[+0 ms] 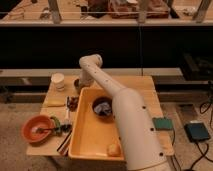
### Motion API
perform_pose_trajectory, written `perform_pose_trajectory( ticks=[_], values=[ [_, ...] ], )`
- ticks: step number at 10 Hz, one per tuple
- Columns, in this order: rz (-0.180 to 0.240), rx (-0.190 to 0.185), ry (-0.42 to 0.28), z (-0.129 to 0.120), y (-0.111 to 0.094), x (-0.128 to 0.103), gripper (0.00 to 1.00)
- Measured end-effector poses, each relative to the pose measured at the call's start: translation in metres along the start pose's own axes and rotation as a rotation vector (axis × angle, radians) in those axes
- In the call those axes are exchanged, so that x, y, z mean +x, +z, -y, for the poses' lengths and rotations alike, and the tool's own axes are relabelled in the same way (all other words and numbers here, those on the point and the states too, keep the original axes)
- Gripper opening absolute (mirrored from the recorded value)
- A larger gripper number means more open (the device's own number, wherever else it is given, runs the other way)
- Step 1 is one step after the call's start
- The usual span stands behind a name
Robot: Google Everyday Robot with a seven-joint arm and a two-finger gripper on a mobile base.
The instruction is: Stack cups on top of each other
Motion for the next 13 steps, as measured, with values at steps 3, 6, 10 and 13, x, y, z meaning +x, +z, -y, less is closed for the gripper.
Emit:
perform_pose_trajectory(
  ticks=[3,6,10,13],
  values=[
    [0.013,0.049,0.027,0.003,-0.017,0.013,0.13],
    [0.011,0.119,0.018,0.016,-0.078,0.031,0.13],
    [0.012,0.244,0.002,0.046,-0.16,0.047,0.13],
    [-0.026,0.405,0.032,0.078,-0.201,0.021,0.13]
  ],
)
